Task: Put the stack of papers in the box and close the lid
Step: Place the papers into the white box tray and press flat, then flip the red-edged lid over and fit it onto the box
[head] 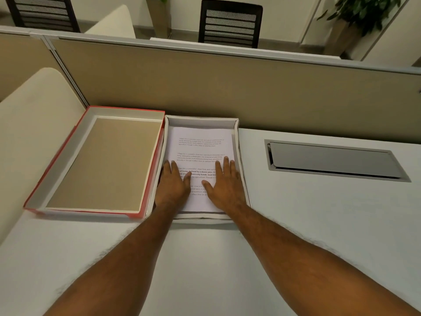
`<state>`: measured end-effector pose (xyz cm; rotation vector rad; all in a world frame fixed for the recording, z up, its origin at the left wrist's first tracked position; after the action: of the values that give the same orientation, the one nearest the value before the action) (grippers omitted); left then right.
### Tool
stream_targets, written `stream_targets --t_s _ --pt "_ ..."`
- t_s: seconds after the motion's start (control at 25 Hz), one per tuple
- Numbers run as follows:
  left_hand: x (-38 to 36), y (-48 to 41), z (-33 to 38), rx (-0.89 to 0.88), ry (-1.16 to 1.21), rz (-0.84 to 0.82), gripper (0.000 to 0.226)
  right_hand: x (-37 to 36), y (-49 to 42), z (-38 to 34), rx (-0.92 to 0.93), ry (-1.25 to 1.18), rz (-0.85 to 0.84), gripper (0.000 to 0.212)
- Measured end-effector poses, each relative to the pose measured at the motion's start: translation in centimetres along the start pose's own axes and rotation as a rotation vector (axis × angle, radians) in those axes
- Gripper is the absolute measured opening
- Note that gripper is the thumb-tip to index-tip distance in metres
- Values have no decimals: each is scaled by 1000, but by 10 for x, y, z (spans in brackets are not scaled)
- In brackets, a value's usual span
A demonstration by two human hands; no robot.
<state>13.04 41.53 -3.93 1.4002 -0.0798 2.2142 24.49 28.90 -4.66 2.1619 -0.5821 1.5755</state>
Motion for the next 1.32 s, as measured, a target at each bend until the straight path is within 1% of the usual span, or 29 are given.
stream_targets --t_s 0.08,0.16,0.36,0.6,0.76,0.92,1.0,1.2,1.32 --pt "-4 -1 -3 7 -16 -18 76 -7 1 4 7 11 -20 86" --pt "-7 -2 -5 4 -44 -32 80 -8 1 4 8 9 -3 86" --pt "-2 5 -2 -52 -99 -4 86 5 -1 -4 39 51 21 87" --pt "29 26 5 -194 -164 23 84 31 3 -26 85 54 32 86" --pt "61 35 -18 -248 -277 91 83 39 11 -45 142 46 18 84" --pt "97 37 -65 -196 -411 139 90 37 14 -82 237 47 16 83" --pt "111 37 -92 -148 -439 149 93 32 14 -106 285 54 13 82" --pt "118 32 -153 -6 -419 124 93 9 14 -156 354 38 -8 82" --pt "116 27 -185 48 -374 116 95 -7 20 -181 423 54 -13 82"
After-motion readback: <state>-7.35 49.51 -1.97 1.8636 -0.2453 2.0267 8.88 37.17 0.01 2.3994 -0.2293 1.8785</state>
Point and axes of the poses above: each hand's wrist, its own y-axis away from the middle knuckle, its own x-axis out of the back of the hand, z = x × y, the point moved 8 cm from there along -y, towards the middle knuckle, and after that the axes turned 15 degrees about x, right-handed, at the moved point
